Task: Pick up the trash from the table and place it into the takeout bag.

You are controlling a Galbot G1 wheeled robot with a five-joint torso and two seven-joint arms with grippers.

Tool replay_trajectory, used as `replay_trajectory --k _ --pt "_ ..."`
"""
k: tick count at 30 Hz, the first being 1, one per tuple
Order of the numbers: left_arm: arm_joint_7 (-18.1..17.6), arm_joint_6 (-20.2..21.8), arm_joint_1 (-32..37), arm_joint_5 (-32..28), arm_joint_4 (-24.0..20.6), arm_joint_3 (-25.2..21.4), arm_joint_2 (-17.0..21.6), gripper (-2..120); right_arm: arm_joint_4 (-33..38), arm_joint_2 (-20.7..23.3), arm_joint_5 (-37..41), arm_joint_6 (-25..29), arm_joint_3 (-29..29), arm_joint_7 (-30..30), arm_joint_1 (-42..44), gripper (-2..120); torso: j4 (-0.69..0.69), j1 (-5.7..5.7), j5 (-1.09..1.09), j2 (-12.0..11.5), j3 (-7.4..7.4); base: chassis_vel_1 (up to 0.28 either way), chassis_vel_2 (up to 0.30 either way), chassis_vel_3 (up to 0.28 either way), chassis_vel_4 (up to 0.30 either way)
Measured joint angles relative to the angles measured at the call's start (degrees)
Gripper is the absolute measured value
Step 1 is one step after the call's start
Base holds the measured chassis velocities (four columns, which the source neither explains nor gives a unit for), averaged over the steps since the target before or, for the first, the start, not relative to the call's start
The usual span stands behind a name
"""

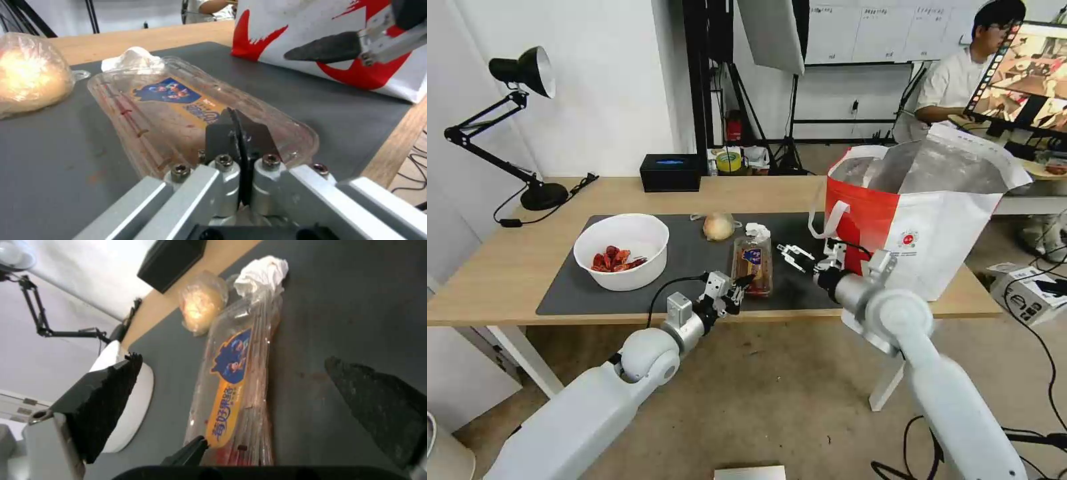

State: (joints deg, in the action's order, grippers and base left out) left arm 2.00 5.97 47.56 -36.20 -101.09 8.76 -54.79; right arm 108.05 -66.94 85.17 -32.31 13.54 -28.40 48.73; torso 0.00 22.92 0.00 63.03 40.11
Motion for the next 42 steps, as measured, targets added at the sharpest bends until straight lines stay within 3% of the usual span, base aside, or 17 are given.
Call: replay_trajectory --k 21,42 --pt "-0.1 -0.8 -0.1 -0.2 0.3 -0.4 0.3 0 -9.6 -1.9 4.6 -8.7 -6.7 -7.6 -12.5 100 0.00 0.00 0.00 0.0 0.00 0.000 0.000 0.000 0.000" --pt "-0.1 -1.2 -0.1 -0.3 0.4 -0.3 0.3 0 -17.4 -4.9 6.5 -9.2 -13.5 -12.0 -19.2 100 0.00 -0.01 0.00 0.0 0.00 0.000 0.000 0.000 0.000"
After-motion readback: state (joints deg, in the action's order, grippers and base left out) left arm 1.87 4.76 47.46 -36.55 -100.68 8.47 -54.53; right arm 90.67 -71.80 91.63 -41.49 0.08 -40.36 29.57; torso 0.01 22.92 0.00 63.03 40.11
